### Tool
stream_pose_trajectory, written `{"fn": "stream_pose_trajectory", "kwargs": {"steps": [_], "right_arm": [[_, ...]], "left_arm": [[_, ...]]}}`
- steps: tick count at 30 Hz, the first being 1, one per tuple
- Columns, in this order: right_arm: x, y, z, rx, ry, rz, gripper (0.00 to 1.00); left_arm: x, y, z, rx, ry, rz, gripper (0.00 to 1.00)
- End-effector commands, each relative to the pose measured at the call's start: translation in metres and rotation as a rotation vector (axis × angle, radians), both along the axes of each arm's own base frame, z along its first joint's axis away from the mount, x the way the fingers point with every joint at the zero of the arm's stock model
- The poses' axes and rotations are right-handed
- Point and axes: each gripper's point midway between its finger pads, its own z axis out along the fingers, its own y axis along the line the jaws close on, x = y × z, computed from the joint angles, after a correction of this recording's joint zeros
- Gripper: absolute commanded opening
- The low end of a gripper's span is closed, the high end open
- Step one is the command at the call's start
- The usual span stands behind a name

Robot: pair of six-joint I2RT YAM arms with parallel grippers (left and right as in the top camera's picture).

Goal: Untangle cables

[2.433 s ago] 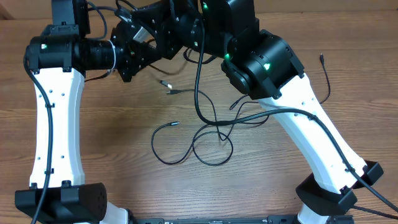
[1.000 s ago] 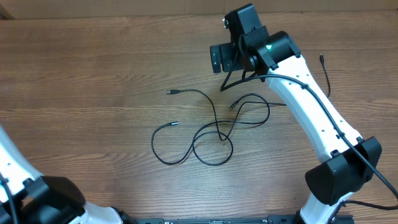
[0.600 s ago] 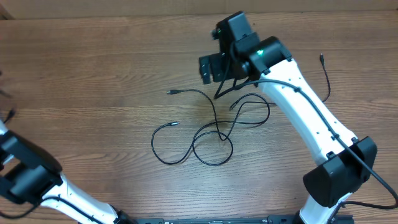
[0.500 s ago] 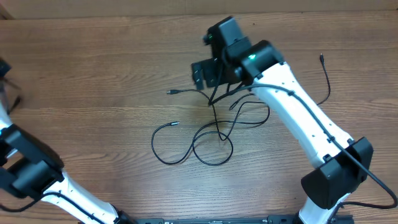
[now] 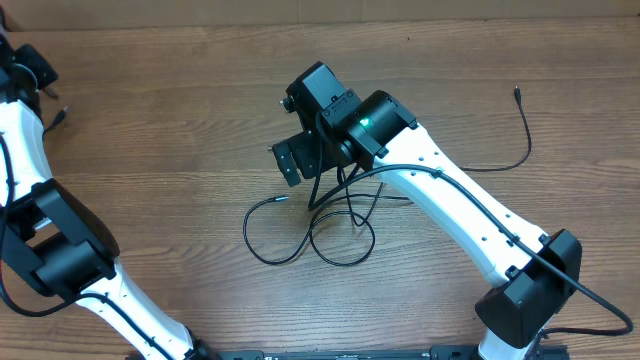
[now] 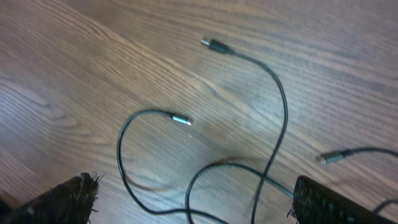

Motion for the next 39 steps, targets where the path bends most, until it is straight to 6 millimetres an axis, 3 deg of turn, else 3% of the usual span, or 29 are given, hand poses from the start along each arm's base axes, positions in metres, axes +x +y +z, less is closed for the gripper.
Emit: {"fn": "stream_pose_trajectory", "kwargs": {"steps": [1,3,5,6,10,14,22,26,29,33,36,39], "right_arm": [[-0.002,-0.002,0.005,0.006,-0.001,-0.004,1.0],[-0.002,-0.002,0.005,0.005,0.0,-0.004,1.0],[-0.002,-0.002,0.005,0.006,-0.001,-0.004,1.0],[-0.002,-0.002,0.005,0.006,-0.001,-0.004,1.0],[-0.002,-0.002,0.005,0.006,-0.001,-0.004,1.0],[-0.001,-0.002,0.005,0.008,-0.005,-0.004,1.0],[0.031,-0.042,0.005,-0.048,-0.049,-0.245,1.0],[0.028,-0.05,0.001,0.009,0.053,-0.291,1.0],[0.023,-0.069,-0.008,-0.005,0.136,-0.418,1.0],[0.002,-0.092,-0.031,-0.038,0.305,-0.657,1.0],[-0.021,-0.089,-0.054,-0.06,0.412,-0.715,1.0],[-0.045,-0.068,-0.081,-0.041,0.511,-0.754,1.0]], "left_arm": [[-0.012,0.025,0.001,0.016,0.002,0.072,0.1],[-0.017,0.031,-0.001,0.012,0.008,0.082,0.67],[-0.022,0.037,-0.002,0.009,0.013,0.094,0.96],[-0.025,0.039,-0.003,0.007,0.015,0.1,1.0],[-0.033,0.047,-0.006,-0.003,0.028,0.118,1.0],[-0.037,0.029,-0.016,-0.076,0.07,0.065,1.0],[-0.026,-0.08,-0.021,-0.381,0.091,-0.266,1.0],[-0.021,-0.131,-0.016,-0.34,0.147,-0.443,1.0],[-0.02,-0.167,0.003,-0.254,0.175,-0.543,1.0],[-0.024,-0.224,0.053,-0.133,0.148,-0.679,1.0],[-0.03,-0.261,0.099,-0.033,0.084,-0.743,1.0],[-0.042,-0.285,0.138,0.064,0.035,-0.751,1.0]]}}
